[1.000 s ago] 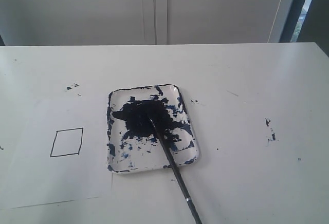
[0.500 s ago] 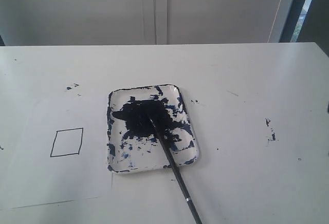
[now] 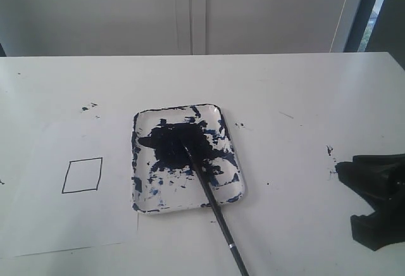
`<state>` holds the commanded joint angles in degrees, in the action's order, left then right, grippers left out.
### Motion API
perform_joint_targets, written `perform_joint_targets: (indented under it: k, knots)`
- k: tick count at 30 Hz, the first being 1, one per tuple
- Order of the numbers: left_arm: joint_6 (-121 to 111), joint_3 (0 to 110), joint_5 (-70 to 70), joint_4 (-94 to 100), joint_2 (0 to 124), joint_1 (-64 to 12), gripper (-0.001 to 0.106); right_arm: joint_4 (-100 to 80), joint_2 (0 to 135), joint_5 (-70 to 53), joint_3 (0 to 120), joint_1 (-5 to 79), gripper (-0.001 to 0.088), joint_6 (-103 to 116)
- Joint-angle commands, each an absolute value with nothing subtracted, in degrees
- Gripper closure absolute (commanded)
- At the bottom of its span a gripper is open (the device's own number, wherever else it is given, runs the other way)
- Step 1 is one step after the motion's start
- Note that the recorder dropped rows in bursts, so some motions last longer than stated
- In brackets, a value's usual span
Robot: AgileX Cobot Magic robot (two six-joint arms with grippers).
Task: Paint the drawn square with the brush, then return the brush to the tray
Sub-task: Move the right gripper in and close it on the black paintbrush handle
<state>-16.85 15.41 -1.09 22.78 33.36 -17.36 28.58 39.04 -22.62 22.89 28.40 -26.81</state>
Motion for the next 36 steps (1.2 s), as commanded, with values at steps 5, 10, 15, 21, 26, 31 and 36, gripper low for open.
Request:
perform_joint_targets:
  k: [5, 10, 15, 21, 26, 31, 36]
  knots:
    - [-17.21, 15.41, 0.81, 22.78, 33.59, -17.36, 0.105, 31.23, 43.67, -21.04, 22.89, 30.24, 0.0639, -26.81]
    - [-17.21, 15.41, 1.90, 22.78, 34.69, -17.36, 0.105, 33.18, 49.51, -20.93, 23.06, 31.66, 0.0639, -26.81]
    - [-17.09, 15.41, 2.26, 22.78, 34.81, -17.36, 0.105, 33.98, 54.29, -21.11, 24.32, 33.90, 0.0639, -27.28]
    - [-16.99, 15.41, 3.10, 22.78, 34.81, -17.36, 0.105, 36.19, 59.55, -16.92, 25.25, 38.76, 0.0639, -27.28]
    - [-16.58, 15.41, 3.03, 22.78, 34.81, -17.36, 0.105, 37.83, 63.62, -15.53, 26.92, 42.93, 0.0639, -27.28]
    - [-16.58, 15.41, 3.03, 22.78, 34.81, -17.36, 0.105, 38.37, 67.39, -14.61, 28.95, 47.22, 0.0639, -27.28]
    - [-16.57, 15.41, 2.72, 22.78, 34.81, -17.36, 0.105, 38.37, 70.99, -11.07, 29.19, 50.34, 0.0639, -27.28]
